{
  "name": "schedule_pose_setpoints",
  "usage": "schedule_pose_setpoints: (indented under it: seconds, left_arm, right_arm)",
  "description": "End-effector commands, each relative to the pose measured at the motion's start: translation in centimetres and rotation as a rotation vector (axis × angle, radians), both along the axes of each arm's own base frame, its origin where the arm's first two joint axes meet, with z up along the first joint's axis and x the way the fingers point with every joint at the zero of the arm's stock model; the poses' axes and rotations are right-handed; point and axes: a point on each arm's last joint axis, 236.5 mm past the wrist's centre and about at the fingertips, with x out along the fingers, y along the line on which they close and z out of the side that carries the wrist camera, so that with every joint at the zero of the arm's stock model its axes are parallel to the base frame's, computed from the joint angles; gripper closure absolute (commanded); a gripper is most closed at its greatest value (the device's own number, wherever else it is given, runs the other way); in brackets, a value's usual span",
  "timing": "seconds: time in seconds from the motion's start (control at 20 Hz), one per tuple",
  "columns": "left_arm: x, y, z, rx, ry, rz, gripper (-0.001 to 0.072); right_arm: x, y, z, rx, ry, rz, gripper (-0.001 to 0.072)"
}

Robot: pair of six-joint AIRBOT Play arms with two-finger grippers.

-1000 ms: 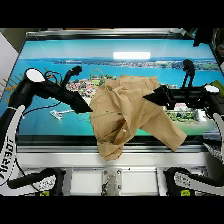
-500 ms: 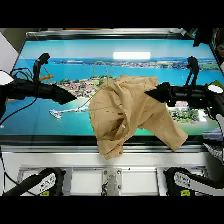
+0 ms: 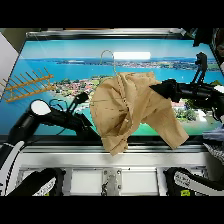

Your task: Fold the clothes and pants, and hang the long-sleeved shirts on hangers.

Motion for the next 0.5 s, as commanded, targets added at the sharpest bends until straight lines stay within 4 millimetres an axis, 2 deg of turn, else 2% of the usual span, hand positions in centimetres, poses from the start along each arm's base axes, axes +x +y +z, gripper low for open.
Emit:
schedule_pose_setpoints:
  seconds: [0.0,0.2,0.45]
  left_arm:
    - [-2.5,-3.4,-2.4,-0.005,0.027,-0.092,0.002]
    - [-1.8,-4.5,-5.0,0.011,0.062,-0.08,0.002]
    - [-2.0,-5.8,-5.5,-0.05,0.135,-0.063,0.0021]
  right_arm:
    - [0.2,-0.1,0.0,0.004,0.02,-0.008,0.0703]
    - [0.1,-0.1,0.0,0.007,0.031,-0.008,0.0703]
    - [0.2,-0.1,0.0,0.009,0.035,-0.009,0.0703]
